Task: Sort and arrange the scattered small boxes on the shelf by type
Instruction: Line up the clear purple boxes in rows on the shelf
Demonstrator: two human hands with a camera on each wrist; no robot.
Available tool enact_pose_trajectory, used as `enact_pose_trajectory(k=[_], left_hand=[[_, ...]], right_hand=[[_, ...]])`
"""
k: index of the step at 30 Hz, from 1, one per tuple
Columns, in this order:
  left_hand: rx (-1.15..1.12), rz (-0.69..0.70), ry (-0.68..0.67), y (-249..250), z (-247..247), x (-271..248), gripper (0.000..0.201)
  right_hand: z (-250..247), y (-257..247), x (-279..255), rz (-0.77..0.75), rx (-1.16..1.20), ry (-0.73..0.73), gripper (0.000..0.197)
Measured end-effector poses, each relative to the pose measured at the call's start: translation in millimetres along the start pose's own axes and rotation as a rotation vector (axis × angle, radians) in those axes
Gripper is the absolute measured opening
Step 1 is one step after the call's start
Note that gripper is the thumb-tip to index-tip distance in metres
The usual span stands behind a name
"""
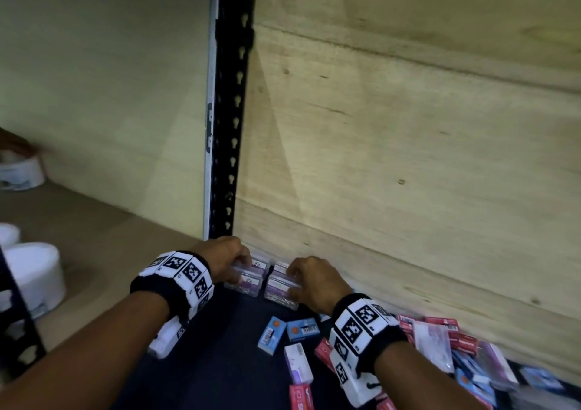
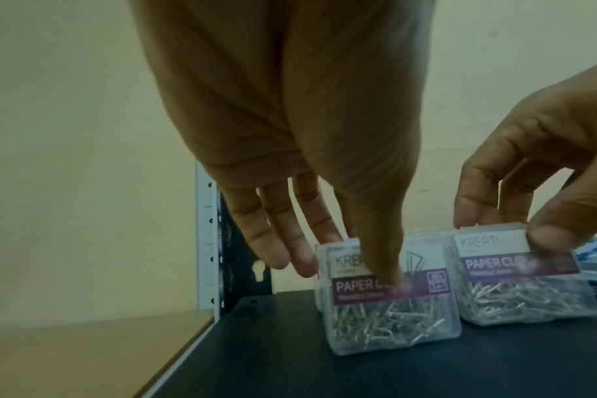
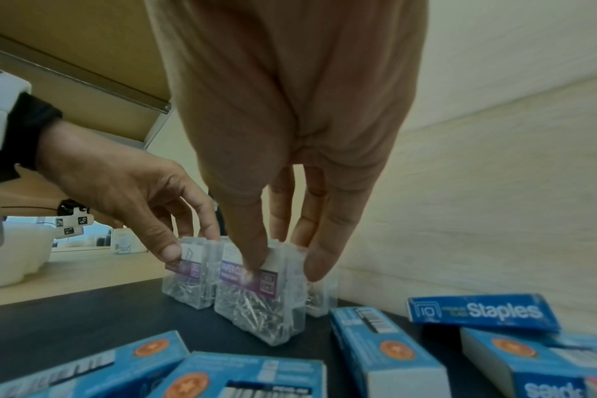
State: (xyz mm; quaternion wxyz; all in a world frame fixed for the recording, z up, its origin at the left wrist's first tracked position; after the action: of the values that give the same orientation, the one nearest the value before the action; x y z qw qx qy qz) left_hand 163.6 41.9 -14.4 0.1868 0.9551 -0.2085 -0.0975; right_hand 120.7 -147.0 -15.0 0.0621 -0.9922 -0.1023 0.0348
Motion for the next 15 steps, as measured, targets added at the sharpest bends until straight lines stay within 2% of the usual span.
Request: enact_pose_trajectory(k=[4, 8, 10, 13, 15], left_hand=[[0.024, 0.024, 0.005, -1.7, -5.3, -5.4, 0.037], [0.076, 0.036, 0.057, 2.5, -15.6, -15.1, 0.037], [0.077, 0.049, 0.088, 12.6, -19.1, -21.3, 0.029], [0.014, 0.053, 0.05, 35.6, -13.8, -31.9, 0.015], [0.017, 0.038, -0.022, 52.0, -1.9, -36.9, 0.021]], right_hand=[[-8.9, 4.9, -7.5, 0.001, 0.01, -0.007, 0.041], [-17.7, 15.1, -18.0, 0.04, 0.014, -0.034, 0.016], [-17.5, 20.0, -23.6, 0.057, 0.018, -0.093, 0.009], [-11.8, 23.9, -32.9, 0.047, -0.011, -0.186, 0.014], [-6.0, 24.8, -38.3, 0.026, -0.069, -0.233, 0.022]])
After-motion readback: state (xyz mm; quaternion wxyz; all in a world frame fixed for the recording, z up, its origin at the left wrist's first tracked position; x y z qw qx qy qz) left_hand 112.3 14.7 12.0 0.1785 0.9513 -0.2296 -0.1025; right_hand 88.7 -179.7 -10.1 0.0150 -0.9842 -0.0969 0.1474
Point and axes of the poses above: each hand's wrist, its own x-axis towards the middle knuckle, its own z-axis out of the palm, y = z × x, the point moved 5 cm from there along x, towards the middle knuckle, and after that the axes turned 8 degrees about -x, right-handed, at the moved point
